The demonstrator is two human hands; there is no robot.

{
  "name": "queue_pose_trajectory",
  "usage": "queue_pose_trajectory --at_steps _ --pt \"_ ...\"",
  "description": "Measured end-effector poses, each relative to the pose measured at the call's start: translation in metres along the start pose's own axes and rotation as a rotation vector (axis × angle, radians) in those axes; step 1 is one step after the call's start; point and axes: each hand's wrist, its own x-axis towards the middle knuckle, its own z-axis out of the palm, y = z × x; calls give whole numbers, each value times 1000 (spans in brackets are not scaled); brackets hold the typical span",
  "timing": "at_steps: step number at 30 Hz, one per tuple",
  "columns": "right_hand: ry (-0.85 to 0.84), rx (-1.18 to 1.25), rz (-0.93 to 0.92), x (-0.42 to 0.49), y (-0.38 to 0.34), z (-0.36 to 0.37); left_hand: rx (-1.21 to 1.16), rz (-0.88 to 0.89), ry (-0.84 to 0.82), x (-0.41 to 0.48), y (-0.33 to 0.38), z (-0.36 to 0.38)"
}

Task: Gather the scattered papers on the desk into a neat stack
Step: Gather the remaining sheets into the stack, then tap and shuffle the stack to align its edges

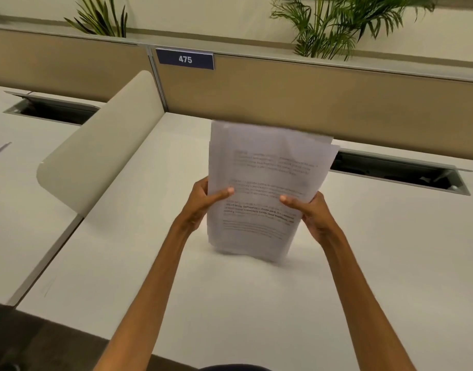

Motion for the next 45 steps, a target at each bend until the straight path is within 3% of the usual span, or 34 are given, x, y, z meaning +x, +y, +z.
queue_pose_trajectory --at_steps 8,12,17,22,26,29,32,38,45 --pt "101 -142 -167 -14 -31 16 87 165 190 3 31 33" --pt "328 -145 -314 -14 -48 28 67 301 263 0 43 42" --pt "689 -202 -498 -6 -55 59 122 402 509 3 55 69" --pt "792 -179 -577 -11 -43 55 105 404 556 3 47 67" --pt "731 -164 -580 -19 -31 46 143 455 370 -5 29 50" --pt "643 -162 -473 -28 -8 46 92 330 232 -16 -1 48" --pt "587 -154 -394 -34 10 37 64 239 217 -19 -20 44" --pt "247 -56 -102 -36 34 16 -8 163 127 -18 -24 36" --pt "-155 35 -49 -20 5 -16 -72 234 59 -10 0 34"
